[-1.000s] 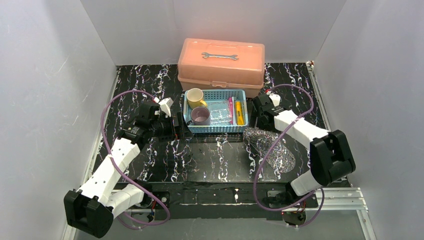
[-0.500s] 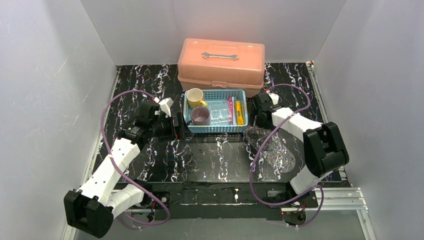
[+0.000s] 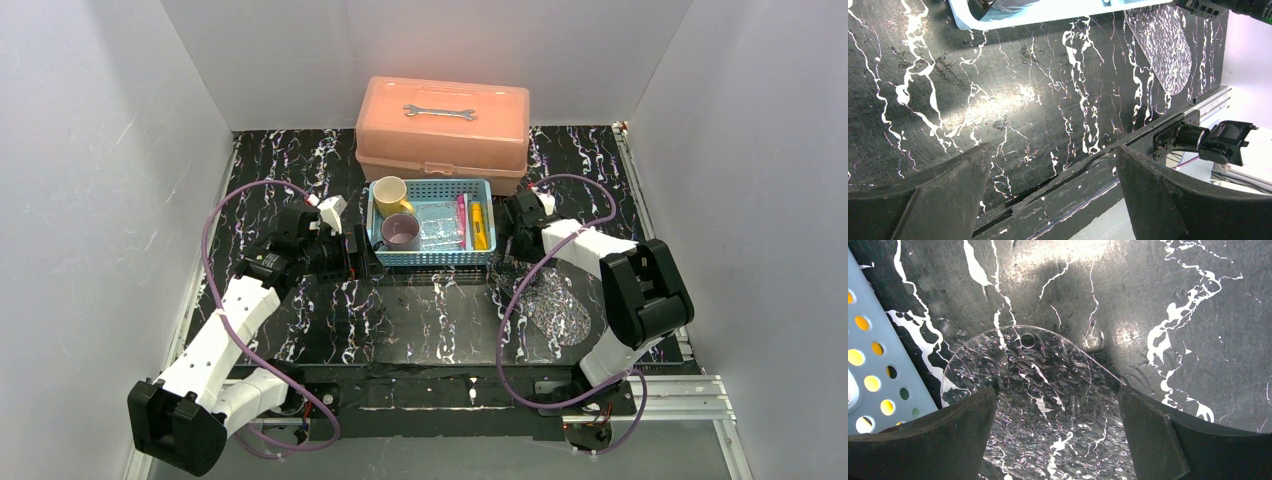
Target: Prepare toiletry sets of a toothbrush and toothpaste on the tray
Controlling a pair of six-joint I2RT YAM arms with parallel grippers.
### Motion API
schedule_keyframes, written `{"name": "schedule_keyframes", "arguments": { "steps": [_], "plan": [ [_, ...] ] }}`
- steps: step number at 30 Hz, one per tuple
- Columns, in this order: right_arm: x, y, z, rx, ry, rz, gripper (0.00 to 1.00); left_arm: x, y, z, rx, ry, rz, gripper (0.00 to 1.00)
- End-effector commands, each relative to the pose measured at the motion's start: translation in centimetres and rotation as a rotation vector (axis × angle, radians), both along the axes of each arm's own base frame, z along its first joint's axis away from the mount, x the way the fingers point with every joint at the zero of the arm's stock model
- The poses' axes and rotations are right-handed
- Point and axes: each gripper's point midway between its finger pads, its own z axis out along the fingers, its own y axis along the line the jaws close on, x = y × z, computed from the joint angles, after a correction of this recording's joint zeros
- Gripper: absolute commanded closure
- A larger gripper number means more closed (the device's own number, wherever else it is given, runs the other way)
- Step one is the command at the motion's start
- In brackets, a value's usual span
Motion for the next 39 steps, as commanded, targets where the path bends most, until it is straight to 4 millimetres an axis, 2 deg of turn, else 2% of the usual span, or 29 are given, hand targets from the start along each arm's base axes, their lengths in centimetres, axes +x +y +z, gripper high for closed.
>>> {"name": "schedule_keyframes", "arguments": {
  "steps": [1,10,16,24,29,39],
  "plan": [
    [-3.3,-1.5,-2.1,-0.059,0.105,0.041,0.0,-0.3,0.1,0.7,0.004,-0.016,-0.012,0.07],
    [-5.9,-1.7,-1.7,-0.052,0.131,0.092,0.0,-0.3,0.4,0.9,0.011,-0.028,-0.004,0.07],
    [-7.6,-0.9,-1.1,-0.041,0.141,0.146,0.0,-0.3,0.5,1.1,0.018,-0.039,0.0,0.06],
    [-9.6,1.7,-0.4,-0.026,0.145,0.282,0.0,-0.2,0.7,1.0,0.023,-0.039,0.005,0.06],
    [-10.8,3.7,-0.6,-0.028,0.144,0.359,0.04,-0.2,0.8,1.0,0.03,-0.042,0.009,0.06],
    [-11.8,7.2,-0.8,-0.069,0.117,0.429,0.04,-0.1,1.1,0.9,0.045,-0.042,0.019,0.06]
  ]
}}
